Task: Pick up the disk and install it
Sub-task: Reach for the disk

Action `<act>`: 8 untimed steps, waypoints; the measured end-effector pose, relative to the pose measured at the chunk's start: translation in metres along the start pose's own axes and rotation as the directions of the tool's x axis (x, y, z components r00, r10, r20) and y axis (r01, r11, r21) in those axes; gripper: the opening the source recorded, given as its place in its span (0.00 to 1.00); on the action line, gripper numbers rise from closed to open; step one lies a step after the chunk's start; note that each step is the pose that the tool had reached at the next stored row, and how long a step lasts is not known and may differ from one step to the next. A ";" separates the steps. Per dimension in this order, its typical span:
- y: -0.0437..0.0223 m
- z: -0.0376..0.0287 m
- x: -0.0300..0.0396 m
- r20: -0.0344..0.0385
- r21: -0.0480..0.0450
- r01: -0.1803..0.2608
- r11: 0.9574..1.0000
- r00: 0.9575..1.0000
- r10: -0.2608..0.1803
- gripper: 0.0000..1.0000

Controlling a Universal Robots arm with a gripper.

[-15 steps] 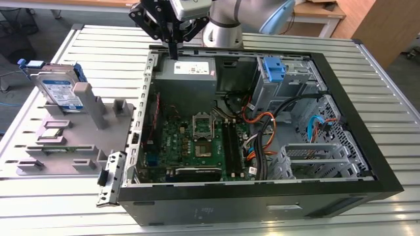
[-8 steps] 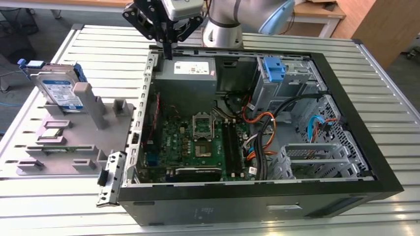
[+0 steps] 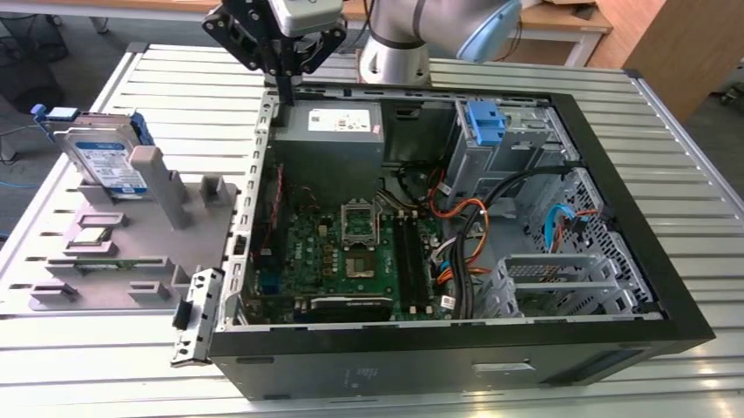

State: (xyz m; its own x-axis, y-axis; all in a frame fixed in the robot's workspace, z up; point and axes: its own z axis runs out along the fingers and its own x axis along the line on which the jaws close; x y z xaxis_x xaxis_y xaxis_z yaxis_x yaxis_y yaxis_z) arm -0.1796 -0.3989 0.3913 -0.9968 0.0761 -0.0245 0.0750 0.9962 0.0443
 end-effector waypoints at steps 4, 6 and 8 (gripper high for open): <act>-0.0005 0.0001 0.0068 0.000 0.000 0.000 1.000 1.000 0.000 0.11; -0.0008 0.0001 0.0102 0.000 0.000 0.000 1.000 1.000 0.000 0.11; -0.0010 0.0001 0.0136 0.000 0.000 0.000 1.000 1.000 0.000 0.11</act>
State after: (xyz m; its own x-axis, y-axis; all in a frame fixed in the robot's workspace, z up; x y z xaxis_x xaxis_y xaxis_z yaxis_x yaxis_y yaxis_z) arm -0.1933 -0.3989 0.3908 -0.9968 0.0762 -0.0244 0.0751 0.9962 0.0444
